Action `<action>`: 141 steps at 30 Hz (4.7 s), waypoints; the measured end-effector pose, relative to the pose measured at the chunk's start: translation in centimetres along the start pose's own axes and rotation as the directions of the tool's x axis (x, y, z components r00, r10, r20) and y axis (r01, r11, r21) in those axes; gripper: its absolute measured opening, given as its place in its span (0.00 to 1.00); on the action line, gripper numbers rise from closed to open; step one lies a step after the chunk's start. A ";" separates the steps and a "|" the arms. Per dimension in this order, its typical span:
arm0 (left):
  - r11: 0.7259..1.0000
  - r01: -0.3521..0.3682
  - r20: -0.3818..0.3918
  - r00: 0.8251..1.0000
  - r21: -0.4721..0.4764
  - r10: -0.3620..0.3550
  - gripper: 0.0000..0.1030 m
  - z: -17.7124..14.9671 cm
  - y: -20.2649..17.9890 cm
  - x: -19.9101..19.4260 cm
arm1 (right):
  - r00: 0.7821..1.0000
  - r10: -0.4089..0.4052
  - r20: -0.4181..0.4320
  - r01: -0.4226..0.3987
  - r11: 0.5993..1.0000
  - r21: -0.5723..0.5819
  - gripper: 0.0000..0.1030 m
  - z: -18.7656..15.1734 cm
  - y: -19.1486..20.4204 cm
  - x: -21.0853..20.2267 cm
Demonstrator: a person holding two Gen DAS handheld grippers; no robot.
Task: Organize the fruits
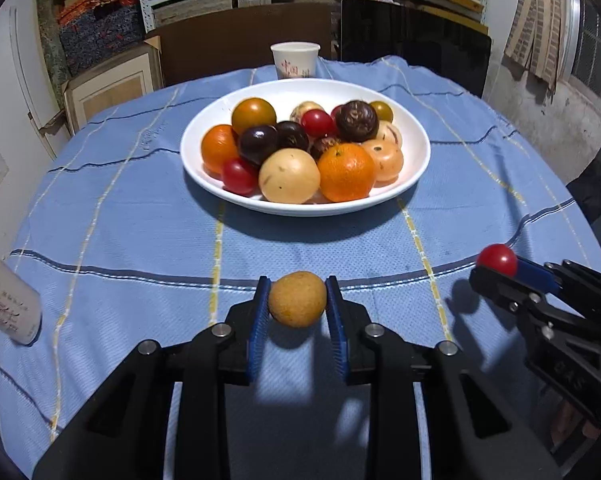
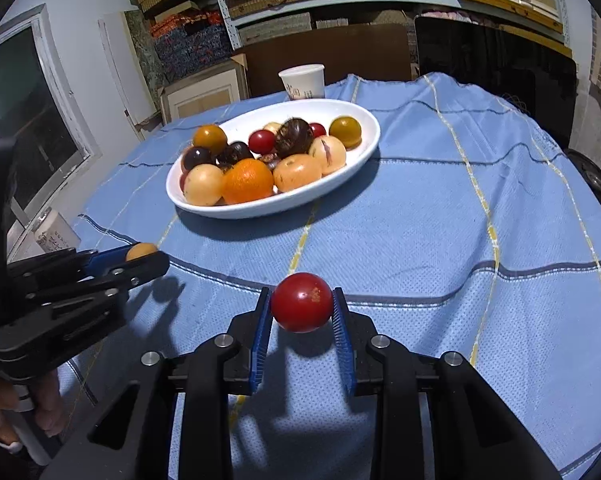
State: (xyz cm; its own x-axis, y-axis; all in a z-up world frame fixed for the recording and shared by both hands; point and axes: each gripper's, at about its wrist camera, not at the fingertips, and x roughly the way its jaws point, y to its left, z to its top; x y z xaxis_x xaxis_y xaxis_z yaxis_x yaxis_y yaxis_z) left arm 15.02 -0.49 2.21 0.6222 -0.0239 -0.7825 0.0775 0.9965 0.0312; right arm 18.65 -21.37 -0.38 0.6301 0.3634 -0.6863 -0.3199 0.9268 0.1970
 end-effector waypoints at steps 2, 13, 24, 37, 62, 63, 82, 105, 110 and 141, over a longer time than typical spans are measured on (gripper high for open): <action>1.000 0.002 0.008 1.000 0.004 -0.002 0.26 0.0 0.2 -0.8 | 1.000 0.012 0.015 -0.012 1.000 0.007 0.30 0.2 0.1 -0.5; 0.999 0.039 0.079 0.996 0.013 -0.040 0.26 6.3 1.8 -2.8 | 0.994 0.057 0.090 -0.054 0.998 -0.035 0.30 7.1 0.9 -1.6; 1.000 0.013 0.058 0.998 -0.008 -0.013 0.26 13.7 2.4 3.9 | 0.997 0.064 0.049 -0.062 0.997 -0.047 0.30 13.4 0.7 5.0; 0.997 0.067 0.065 0.995 0.038 -0.069 0.26 8.8 0.6 0.6 | 0.997 0.021 -0.069 -0.029 0.993 -0.119 0.71 2.2 -5.5 -6.7; 0.995 0.089 0.013 0.996 0.039 -0.090 0.26 -0.6 -0.9 -3.8 | 0.987 -0.083 -0.137 0.047 0.967 -0.251 0.29 -8.2 -0.9 -9.2; 0.996 0.086 0.013 0.996 0.038 -0.087 0.26 -0.2 -0.6 -3.6 | 0.993 -0.049 -0.112 0.020 0.968 -0.249 0.29 -6.6 -0.4 -9.2; 0.996 0.056 0.021 0.998 0.062 -0.058 0.26 14.0 1.7 5.9 | 0.980 0.198 -0.034 -0.200 0.979 -0.044 0.30 15.9 1.3 8.4; 0.996 -0.065 0.035 0.997 0.059 0.063 0.94 4.9 -1.2 -1.4 | 0.993 -0.007 0.119 0.004 0.999 0.032 0.93 7.0 -0.7 -2.5; 0.998 -0.056 0.059 0.997 0.036 0.054 0.95 1.5 -1.5 -4.7 | 0.987 -0.070 0.146 0.072 0.997 -0.008 0.97 3.9 0.8 -5.4; 0.996 -0.076 0.056 0.995 -0.044 0.079 0.96 -3.6 -0.3 -7.6 | 0.974 -0.177 0.140 0.172 0.984 0.053 0.97 -0.7 0.5 -7.9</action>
State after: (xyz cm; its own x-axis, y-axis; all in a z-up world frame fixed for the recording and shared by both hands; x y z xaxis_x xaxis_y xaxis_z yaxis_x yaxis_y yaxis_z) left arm 7.45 -0.35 5.95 0.6693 0.0499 -0.7414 -0.0044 0.9980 0.0632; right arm 13.03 -23.84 4.61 0.7697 0.2029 -0.6053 -0.1691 0.9791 0.1132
